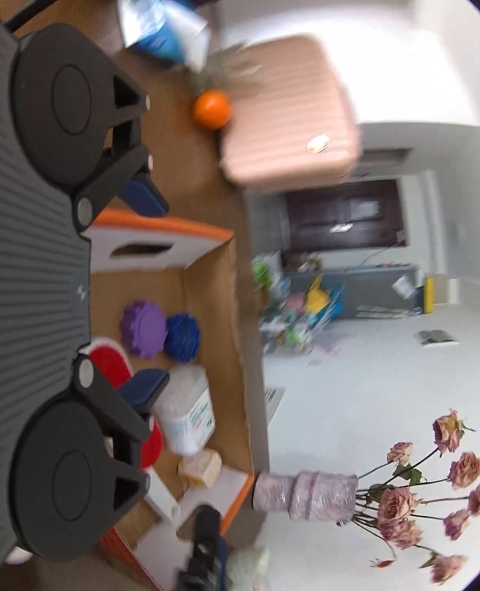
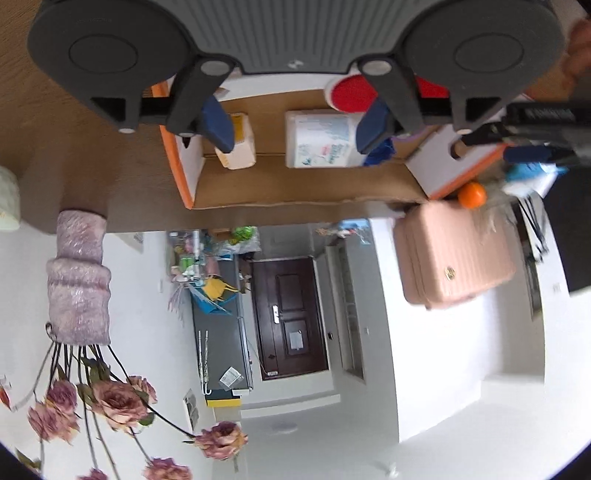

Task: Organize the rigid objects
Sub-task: 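Carry the red lint brush into the box and open both tools, then withdraw both tools toward the green spray bottle and white caps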

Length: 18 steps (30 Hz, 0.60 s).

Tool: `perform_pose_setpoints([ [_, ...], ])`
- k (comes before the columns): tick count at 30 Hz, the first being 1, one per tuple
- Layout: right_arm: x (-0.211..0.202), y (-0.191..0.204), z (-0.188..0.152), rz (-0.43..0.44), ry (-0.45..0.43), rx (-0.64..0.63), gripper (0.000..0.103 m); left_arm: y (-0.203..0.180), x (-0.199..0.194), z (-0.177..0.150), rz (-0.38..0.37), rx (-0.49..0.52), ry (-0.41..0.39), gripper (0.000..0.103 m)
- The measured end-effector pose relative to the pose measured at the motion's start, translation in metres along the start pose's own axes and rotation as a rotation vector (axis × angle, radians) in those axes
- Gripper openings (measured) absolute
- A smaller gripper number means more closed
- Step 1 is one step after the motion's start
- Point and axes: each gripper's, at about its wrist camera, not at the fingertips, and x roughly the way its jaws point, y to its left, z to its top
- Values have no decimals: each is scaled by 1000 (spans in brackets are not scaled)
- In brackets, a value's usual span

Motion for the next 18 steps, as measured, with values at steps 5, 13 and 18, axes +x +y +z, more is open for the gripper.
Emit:
perform_pose_setpoints([
  [5,-27,-3,-8,28,-22,62,77,-1,-32,-7,29,-3,-36,96],
  [13,-111,32,-40,60,-22,-76,84,-5,-115,-26,20,-32,-69,102],
  [18,-155,51,-64,69,-11,-152,85,-12,-155,-52,-50,-74,-16,103],
])
